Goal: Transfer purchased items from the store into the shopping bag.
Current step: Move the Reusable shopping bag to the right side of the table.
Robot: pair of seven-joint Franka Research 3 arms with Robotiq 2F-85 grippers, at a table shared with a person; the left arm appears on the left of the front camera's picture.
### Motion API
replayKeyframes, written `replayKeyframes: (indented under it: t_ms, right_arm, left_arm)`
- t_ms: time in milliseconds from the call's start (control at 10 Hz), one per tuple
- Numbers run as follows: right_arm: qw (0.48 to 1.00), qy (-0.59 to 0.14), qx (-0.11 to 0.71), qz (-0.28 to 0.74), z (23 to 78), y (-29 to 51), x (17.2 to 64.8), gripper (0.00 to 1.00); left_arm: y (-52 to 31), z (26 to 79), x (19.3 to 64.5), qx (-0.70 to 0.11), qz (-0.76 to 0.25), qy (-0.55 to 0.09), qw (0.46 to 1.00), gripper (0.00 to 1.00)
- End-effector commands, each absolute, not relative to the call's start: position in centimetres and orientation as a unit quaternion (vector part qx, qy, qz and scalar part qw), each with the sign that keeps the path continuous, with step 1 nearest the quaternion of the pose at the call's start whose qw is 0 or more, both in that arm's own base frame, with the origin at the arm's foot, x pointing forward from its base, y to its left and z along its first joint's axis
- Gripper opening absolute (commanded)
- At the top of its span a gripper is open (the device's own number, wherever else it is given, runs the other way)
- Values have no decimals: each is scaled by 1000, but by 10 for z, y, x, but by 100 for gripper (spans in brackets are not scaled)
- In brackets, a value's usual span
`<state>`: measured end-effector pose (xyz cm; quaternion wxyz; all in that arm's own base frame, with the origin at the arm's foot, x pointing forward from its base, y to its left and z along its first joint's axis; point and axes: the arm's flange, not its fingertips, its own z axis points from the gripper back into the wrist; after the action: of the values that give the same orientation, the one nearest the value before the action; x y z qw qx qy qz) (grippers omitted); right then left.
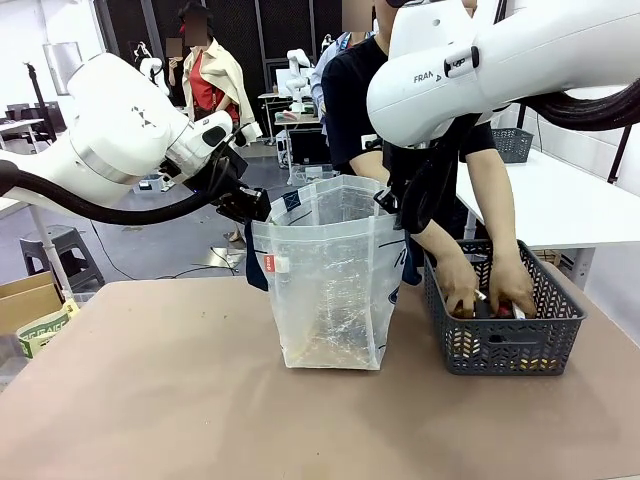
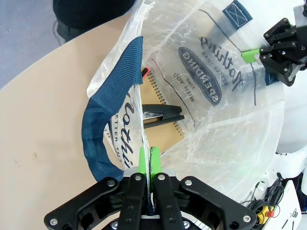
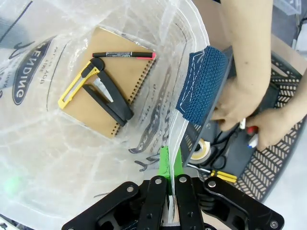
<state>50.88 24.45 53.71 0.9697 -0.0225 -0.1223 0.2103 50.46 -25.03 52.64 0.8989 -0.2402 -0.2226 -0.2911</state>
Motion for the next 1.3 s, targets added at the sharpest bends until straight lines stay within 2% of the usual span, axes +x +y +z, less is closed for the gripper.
replayKeyframes:
  t_ms: [0,1200]
  right_arm:
    - [971,-121,-23,207,537,243,510,0]
    - [971,-121,-23,207,537,243,510,0]
  left_arm:
    - [-249,529,505,-239,-290,-228,898,0]
    - [-249,529,505,-239,-290,-228,898,0]
